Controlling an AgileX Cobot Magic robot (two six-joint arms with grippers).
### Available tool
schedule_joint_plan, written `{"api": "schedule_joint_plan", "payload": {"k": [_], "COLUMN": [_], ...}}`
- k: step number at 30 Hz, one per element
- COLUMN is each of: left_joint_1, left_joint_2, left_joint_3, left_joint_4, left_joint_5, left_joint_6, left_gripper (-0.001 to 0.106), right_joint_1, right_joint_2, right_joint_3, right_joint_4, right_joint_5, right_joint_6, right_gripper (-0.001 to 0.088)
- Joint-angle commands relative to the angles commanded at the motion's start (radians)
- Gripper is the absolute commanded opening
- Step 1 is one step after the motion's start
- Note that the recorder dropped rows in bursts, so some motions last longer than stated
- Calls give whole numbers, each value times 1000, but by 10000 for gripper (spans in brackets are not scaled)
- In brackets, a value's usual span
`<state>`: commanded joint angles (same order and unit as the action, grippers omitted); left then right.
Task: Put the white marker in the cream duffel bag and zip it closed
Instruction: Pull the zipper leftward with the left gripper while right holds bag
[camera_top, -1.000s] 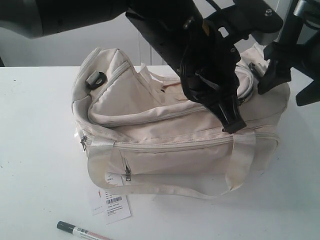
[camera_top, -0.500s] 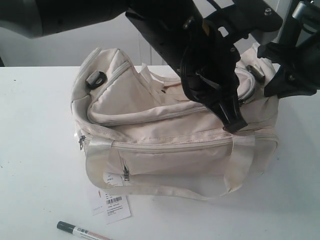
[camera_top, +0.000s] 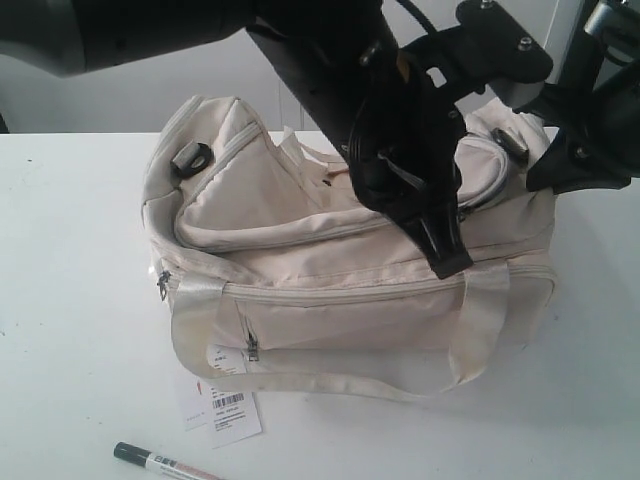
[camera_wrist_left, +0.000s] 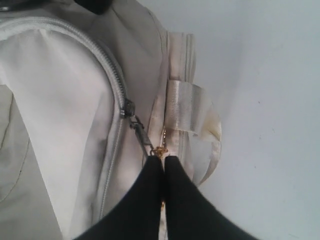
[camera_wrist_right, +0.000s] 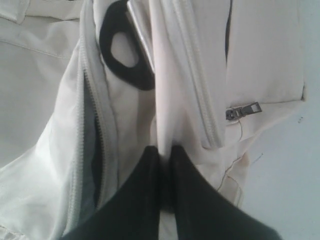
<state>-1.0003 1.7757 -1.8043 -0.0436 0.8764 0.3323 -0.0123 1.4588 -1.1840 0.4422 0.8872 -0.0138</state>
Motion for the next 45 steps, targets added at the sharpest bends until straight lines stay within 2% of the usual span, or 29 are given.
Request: {"api": "schedule_joint_plan", "payload": {"k": [27,33,45], "left_joint_1": [0,0,0], "left_joint_2": [-29,-38,-42], "left_joint_3": [0,0,0], "left_joint_4": [71,130,131], "left_joint_5": [142,202,251], "left_joint_6": [-24,-41,-48], "left_gripper": [0,0,0], "right_joint_1": [0,0,0], "right_joint_2": [0,0,0], "right_joint_3": [0,0,0], "right_joint_4": [-12,-12,-12], "right_joint_5": [4,4,4], "right_joint_6": [0,0,0], "right_gripper": [0,0,0]}}
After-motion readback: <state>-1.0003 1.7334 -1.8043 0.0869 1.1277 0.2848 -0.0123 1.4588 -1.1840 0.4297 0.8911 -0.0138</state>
